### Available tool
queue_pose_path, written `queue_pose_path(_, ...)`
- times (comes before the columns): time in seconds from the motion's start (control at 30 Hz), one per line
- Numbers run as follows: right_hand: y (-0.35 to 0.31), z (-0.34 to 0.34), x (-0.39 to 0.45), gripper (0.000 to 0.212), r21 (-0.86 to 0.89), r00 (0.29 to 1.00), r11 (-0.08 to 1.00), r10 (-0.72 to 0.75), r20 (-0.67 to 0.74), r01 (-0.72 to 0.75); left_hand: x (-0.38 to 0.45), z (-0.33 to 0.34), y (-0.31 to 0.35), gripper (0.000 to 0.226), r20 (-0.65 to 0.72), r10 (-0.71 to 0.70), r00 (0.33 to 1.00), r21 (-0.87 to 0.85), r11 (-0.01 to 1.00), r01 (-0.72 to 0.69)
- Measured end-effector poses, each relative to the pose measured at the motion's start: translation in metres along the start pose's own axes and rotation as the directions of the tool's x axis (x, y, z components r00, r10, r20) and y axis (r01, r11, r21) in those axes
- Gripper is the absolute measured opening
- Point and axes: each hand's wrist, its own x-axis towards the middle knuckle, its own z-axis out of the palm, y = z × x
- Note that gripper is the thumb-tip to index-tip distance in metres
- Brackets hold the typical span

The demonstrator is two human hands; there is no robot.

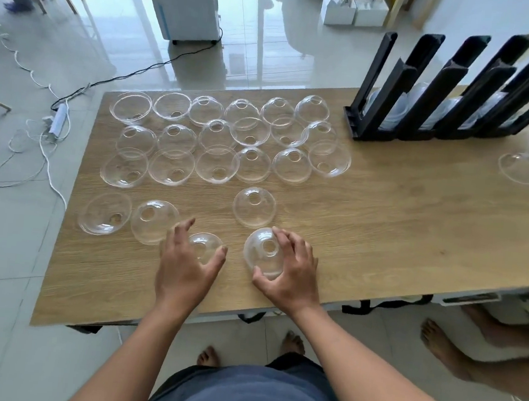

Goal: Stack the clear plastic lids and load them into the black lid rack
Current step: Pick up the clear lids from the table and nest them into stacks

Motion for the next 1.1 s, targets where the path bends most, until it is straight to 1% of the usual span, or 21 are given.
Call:
queue_pose_path(0.07, 0.0, 0.0, -0.001, 0.085, -0.001, 1.0, 1.0, 0.0, -0.001, 0.0, 0.015, 0.006, 0.022, 0.075, 0.013, 0.055, 0.998, -0.008, 0.998, -0.055)
queue_pose_path(0.13, 0.001, 0.0, -0.001, 0.086, 0.015, 1.0, 1.0, 0.005, 0.004, -0.005, 0.035, 0.015, 0.041, 0.074, 0.043, 0.102, 0.994, 0.005, 0.995, -0.102)
queue_pose_path(0.23, 0.001, -0.002, -0.001, 0.086, 0.022, 1.0, 1.0, -0.001, 0.013, 0.0, 0.067, 0.032, 0.065, 0.079, 0.143, 0.135, 0.98, 0.018, 0.99, -0.139)
queue_pose_path(0.33, 0.001, -0.003, -0.001, 0.087, 0.016, 1.0, 1.0, -0.005, 0.021, 0.004, 0.086, 0.053, 0.076, 0.087, 0.28, 0.138, 0.95, 0.08, 0.983, -0.166)
queue_pose_path(0.4, 0.001, -0.003, -0.002, 0.087, 0.015, 1.0, 1.0, -0.006, 0.018, 0.005, 0.088, 0.062, 0.076, 0.089, 0.318, 0.127, 0.94, 0.13, 0.976, -0.176)
queue_pose_path(0.47, 0.002, -0.003, -0.002, 0.086, 0.016, 1.0, 1.0, -0.011, 0.009, 0.011, 0.087, 0.066, 0.074, 0.09, 0.298, 0.131, 0.946, 0.147, 0.972, -0.181)
queue_pose_path(0.53, 0.003, -0.003, -0.002, 0.086, 0.018, 1.0, 1.0, -0.015, 0.004, 0.015, 0.086, 0.06, 0.075, 0.088, 0.242, 0.142, 0.96, 0.111, 0.979, -0.172)
queue_pose_path(0.63, 0.005, -0.002, -0.002, 0.087, 0.022, 1.0, 1.0, -0.019, -0.003, 0.019, 0.073, 0.033, 0.069, 0.083, 0.073, 0.167, 0.983, 0.002, 0.986, -0.168)
queue_pose_path(0.7, 0.005, 0.0, -0.001, 0.086, 0.016, 1.0, 1.0, -0.023, -0.006, 0.023, 0.053, 0.009, 0.052, 0.082, -0.056, 0.169, 0.984, -0.038, 0.984, -0.171)
queue_pose_path(0.77, 0.005, 0.001, -0.001, 0.086, 0.013, 1.0, 1.0, -0.021, -0.009, 0.021, 0.028, -0.01, 0.029, 0.08, -0.124, 0.134, 0.983, -0.051, 0.989, -0.142)
queue_pose_path(0.83, 0.005, 0.003, -0.001, 0.086, 0.012, 1.0, 1.0, -0.017, -0.012, 0.017, 0.003, -0.019, 0.005, 0.079, -0.117, 0.076, 0.99, -0.043, 0.996, -0.081)
queue_pose_path(0.93, 0.005, 0.003, 0.0, 0.085, 0.008, 1.0, 1.0, -0.022, -0.011, 0.022, -0.021, -0.013, -0.019, 0.081, -0.057, 0.007, 0.998, -0.043, 0.999, -0.009)
queue_pose_path(1.1, 0.004, 0.001, -0.001, 0.086, 0.028, 1.0, 1.0, -0.002, 0.015, 0.001, -0.029, 0.005, -0.03, 0.081, -0.022, -0.003, 1.0, -0.062, 0.998, 0.001)
